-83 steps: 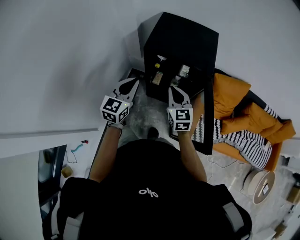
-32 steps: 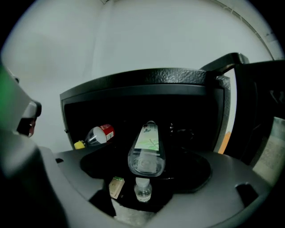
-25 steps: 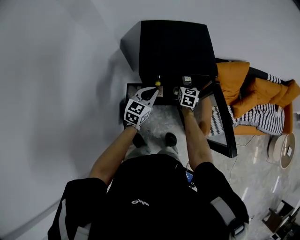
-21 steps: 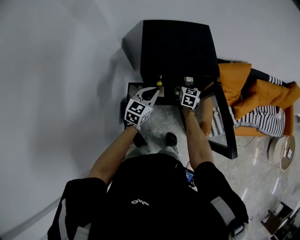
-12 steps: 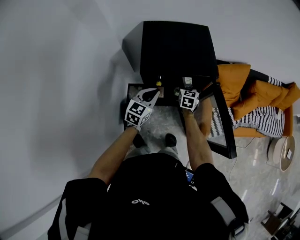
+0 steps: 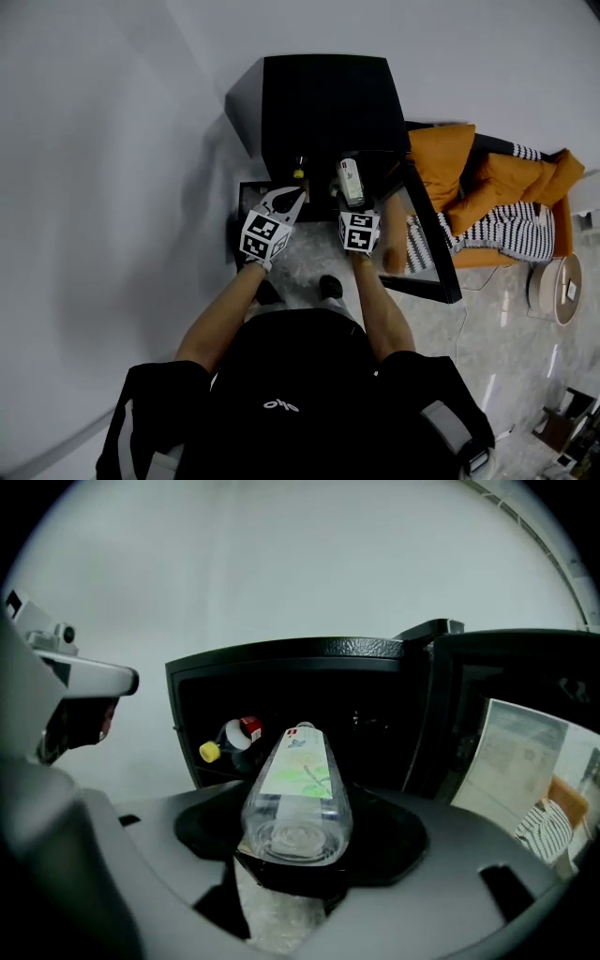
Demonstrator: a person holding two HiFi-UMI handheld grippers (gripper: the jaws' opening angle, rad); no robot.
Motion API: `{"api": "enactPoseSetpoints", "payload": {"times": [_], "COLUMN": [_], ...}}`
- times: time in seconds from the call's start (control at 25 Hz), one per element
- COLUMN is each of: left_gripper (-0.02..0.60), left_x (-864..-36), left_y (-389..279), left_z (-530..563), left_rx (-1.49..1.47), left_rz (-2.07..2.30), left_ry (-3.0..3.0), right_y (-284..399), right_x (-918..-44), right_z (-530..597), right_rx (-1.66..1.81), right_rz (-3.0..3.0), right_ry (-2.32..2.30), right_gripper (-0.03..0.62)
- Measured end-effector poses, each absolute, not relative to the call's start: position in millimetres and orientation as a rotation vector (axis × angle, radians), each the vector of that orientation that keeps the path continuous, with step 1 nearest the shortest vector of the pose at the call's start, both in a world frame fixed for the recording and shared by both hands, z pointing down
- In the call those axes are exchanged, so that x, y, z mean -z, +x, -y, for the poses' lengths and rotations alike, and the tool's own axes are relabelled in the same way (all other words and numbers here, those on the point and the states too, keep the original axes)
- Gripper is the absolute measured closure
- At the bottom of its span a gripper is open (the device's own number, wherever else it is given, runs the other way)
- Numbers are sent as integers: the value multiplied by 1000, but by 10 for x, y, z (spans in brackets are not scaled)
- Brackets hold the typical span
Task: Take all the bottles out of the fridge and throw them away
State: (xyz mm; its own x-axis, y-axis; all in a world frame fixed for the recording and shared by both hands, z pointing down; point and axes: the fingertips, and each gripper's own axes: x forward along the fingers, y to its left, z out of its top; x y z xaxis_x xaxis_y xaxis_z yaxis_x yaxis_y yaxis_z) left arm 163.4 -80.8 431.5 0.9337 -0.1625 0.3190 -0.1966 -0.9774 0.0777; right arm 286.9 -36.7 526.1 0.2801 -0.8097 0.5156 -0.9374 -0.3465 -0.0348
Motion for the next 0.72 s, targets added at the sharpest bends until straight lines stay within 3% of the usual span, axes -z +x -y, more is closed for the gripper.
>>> {"api": "enactPoseSetpoints", "payload": {"times": [0.72], "left_gripper": [577], "left_x": [-4367], "left_y": [1501], "left_z": [400], "left_rx": [-449], "left_rz": [224], "left_ry": [2990], "right_y": [2391], "right_x": [-4928], "right_z": [-406], "right_rx": [-549], "right_rz": [1669], "right_ry": [2208], "right_gripper": [283]}}
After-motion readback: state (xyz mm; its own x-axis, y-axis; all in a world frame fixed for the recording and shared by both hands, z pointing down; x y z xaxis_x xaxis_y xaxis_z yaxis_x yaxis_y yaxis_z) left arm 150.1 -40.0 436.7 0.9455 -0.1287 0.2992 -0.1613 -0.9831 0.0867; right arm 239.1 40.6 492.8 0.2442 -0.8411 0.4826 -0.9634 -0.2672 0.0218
